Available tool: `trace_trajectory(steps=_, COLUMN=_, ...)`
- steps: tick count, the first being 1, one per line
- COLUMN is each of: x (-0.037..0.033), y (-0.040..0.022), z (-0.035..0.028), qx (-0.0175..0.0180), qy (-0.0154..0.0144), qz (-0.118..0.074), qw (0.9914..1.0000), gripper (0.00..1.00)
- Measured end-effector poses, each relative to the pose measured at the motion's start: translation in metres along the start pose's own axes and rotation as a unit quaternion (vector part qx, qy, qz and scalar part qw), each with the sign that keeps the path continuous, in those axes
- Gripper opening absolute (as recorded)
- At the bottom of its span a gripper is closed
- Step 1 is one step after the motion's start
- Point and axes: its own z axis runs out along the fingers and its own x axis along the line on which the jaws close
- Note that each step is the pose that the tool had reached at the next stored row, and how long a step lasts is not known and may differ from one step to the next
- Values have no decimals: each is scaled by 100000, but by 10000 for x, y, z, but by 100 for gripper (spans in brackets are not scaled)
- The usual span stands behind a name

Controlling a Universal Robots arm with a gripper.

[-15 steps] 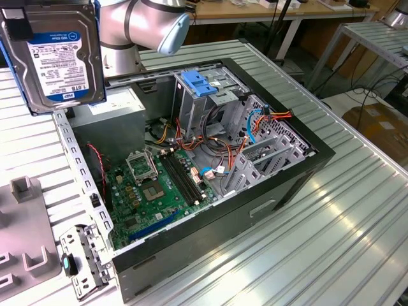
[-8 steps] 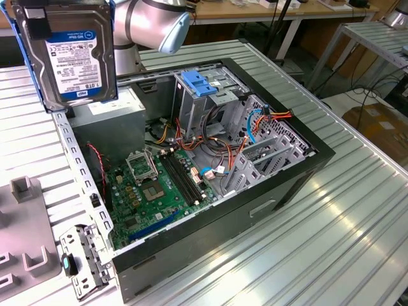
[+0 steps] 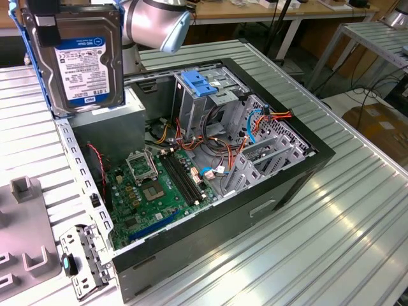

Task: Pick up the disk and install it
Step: 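Pick up the disk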

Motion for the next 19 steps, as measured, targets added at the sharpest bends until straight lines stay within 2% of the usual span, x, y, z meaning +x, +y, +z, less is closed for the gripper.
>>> trace_trajectory(steps=5, x=6, y=-148, z=11, qx=4, qy=28, qz=13, qw=100000, gripper=37)
trace_trajectory(steps=10, x=2, y=-333, z=16, qx=7, qy=318, qz=42, qw=99999, gripper=37)
trace_trajectory(steps=13, x=0, y=-406, z=21, qx=6, qy=399, qz=169, qw=99999, gripper=37)
trace_trajectory(steps=15, x=-1, y=-488, z=24, qx=2, qy=504, qz=276, qw=99998, gripper=37)
trace_trajectory(steps=16, x=-3, y=-553, z=26, qx=4, qy=541, qz=345, qw=99998, gripper=37)
trace_trajectory(steps=19, x=-5, y=-655, z=28, qx=-1, qy=558, qz=402, qw=99998, gripper=37)
